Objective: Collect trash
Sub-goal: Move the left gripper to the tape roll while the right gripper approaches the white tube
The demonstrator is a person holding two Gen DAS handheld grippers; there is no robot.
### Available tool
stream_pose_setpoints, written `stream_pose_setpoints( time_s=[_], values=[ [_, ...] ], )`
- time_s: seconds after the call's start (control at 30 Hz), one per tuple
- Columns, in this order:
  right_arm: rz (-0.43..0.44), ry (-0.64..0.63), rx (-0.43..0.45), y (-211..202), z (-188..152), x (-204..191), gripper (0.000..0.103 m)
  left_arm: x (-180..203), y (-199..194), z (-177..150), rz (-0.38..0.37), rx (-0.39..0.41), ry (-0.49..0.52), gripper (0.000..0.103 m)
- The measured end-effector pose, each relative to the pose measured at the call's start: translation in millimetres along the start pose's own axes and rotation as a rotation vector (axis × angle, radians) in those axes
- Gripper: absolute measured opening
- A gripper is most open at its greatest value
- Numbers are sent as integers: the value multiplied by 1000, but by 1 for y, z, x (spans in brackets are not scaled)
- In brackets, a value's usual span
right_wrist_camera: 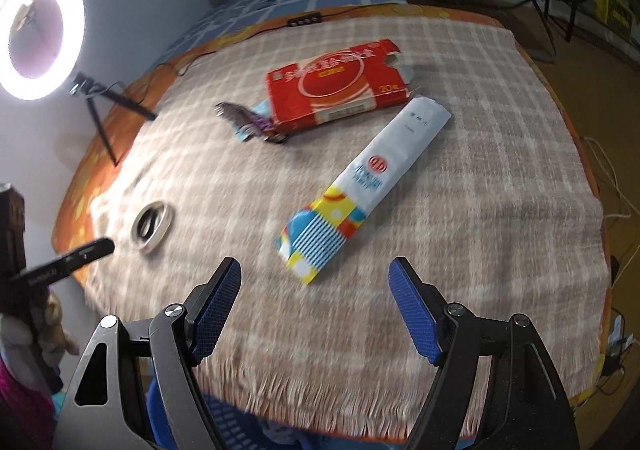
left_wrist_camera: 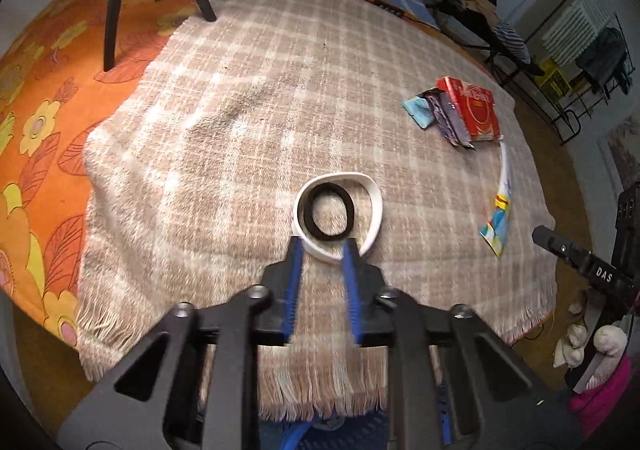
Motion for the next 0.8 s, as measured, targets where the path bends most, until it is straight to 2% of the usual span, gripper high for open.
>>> stream_pose_setpoints(
  time_s=[0.1, 0.2, 0.33, 0.8],
  values=[
    [-3, 41, -11, 11, 12, 5, 76, -1, 9, 6, 17, -12, 3, 15],
    [-13, 57, -15, 20, 21, 4, 76, -3, 16, 10, 31, -22, 2, 10],
    [-31, 60, -12, 30, 31, 2, 76, -10, 21, 13, 71, -28, -9, 10],
    [-74, 83, -23, 50, 41, 7, 76, -12, 36, 17, 83, -56, 12, 8]
  ],
)
Point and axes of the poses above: each gripper's, at about its wrist camera, not at the fingertips, and y roughly the way its jaws point, x to its right, z to its top, the point moved 1 cm from there along y, roughly the way its jaws point, and after that the axes turned 11 degrees about y, right-handed, at the moved point
